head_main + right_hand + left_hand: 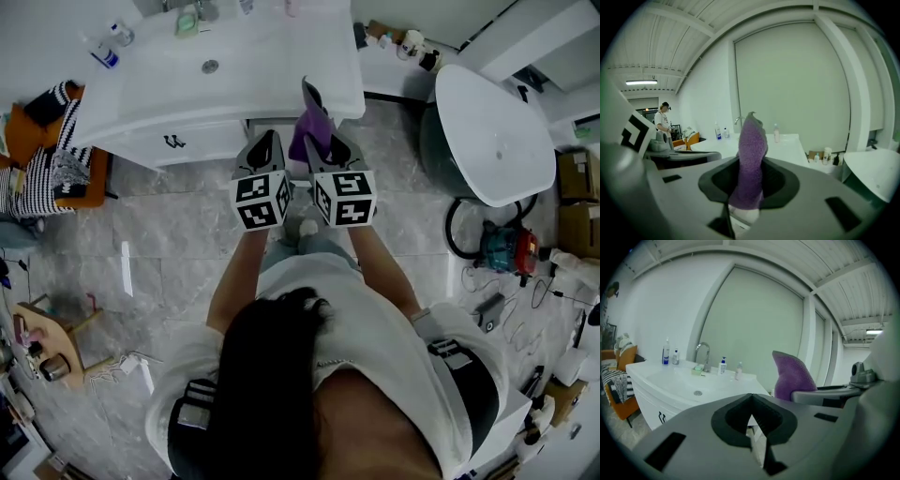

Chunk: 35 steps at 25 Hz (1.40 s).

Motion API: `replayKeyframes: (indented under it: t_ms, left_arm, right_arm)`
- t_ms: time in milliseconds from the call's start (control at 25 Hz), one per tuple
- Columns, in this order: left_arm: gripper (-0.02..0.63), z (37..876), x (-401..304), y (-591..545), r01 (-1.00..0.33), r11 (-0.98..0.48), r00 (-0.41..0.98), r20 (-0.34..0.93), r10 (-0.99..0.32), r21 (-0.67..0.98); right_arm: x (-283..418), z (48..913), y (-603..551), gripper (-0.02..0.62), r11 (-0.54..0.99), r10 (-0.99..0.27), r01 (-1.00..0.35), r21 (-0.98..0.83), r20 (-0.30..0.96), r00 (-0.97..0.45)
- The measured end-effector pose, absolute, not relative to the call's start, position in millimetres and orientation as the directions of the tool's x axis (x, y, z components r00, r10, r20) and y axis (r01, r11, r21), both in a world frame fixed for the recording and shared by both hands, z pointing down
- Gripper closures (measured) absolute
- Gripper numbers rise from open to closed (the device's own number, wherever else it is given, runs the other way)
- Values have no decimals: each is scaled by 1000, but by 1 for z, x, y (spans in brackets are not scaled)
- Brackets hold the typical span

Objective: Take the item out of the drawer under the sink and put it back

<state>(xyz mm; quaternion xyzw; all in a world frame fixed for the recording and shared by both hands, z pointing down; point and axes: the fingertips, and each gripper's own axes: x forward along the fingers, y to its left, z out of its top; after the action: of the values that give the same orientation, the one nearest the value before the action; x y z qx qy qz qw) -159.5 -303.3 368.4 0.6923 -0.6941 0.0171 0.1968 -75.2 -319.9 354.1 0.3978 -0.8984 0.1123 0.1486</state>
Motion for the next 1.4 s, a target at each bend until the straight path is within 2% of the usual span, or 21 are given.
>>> replayKeyframes:
  t_ms: [280,1400]
  left_arm:
    - [603,355,-152,-294,-971,34,31,267,-963,235]
    - [603,367,-173,-249,-974,25,39,278,-960,225]
  right_arm:
    - [-70,332,-307,476,671,-691,-738,-73,300,-657]
    - [-94,337,-266,476,633,-737,-774,-27,286,-613]
